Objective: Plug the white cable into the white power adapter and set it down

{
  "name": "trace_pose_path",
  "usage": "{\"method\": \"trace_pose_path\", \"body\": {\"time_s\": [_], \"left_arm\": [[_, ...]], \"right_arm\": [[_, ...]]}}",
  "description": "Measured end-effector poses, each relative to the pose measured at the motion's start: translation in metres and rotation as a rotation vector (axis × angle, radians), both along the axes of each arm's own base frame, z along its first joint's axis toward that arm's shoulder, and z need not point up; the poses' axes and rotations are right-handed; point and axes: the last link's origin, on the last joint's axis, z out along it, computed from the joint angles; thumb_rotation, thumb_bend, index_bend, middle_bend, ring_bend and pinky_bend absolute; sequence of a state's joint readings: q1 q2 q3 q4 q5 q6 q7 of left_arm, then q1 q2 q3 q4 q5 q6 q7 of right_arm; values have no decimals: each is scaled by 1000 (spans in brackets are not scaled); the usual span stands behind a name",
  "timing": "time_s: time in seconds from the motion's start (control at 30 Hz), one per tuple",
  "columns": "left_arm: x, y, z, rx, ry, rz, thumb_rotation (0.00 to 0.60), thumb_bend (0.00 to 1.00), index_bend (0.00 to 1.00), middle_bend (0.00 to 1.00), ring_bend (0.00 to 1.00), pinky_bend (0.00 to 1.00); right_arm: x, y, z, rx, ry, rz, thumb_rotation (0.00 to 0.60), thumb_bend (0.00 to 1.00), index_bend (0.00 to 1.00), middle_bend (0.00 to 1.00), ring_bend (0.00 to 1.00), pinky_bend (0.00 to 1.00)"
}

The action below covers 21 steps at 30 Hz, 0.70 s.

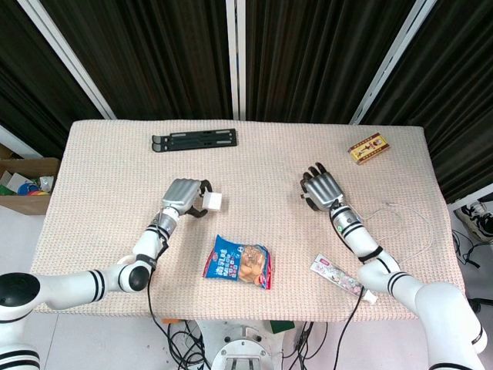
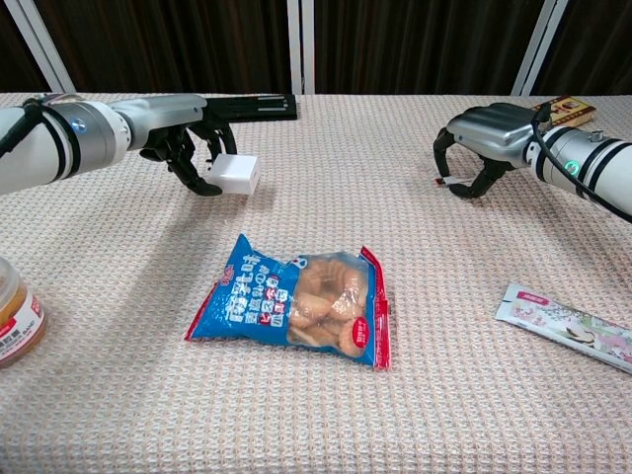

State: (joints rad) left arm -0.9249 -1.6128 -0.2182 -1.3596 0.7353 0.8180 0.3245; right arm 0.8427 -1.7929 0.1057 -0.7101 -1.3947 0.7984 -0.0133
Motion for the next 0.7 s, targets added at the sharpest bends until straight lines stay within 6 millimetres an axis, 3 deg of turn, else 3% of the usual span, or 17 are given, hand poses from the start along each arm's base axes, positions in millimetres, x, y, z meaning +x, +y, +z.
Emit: {"method": "trace_pose_path", "body": {"time_s": [0.37, 0.53, 0.6, 0.7], "left_arm": [[0, 0, 3, 8, 1, 0, 600, 366, 526, 450, 759, 952], [3, 2, 10, 21, 0, -4, 600, 366, 526, 450, 759, 952], [4, 2, 13, 26, -2, -7, 600, 367, 526, 450, 759, 952], [8, 3, 19, 35, -5, -14, 600, 366, 526, 450, 760, 952]], "right_arm": [[4, -1, 3, -17, -37, -8, 600, 495, 604, 366, 166, 126], [13, 1, 15, -45, -85, 17, 600, 529, 622, 424, 250, 175], [17, 3, 20, -53, -99, 26, 600, 579, 624, 460, 293, 202], [25, 7, 26, -55, -115, 34, 600, 732, 611, 548, 383, 247]]}}
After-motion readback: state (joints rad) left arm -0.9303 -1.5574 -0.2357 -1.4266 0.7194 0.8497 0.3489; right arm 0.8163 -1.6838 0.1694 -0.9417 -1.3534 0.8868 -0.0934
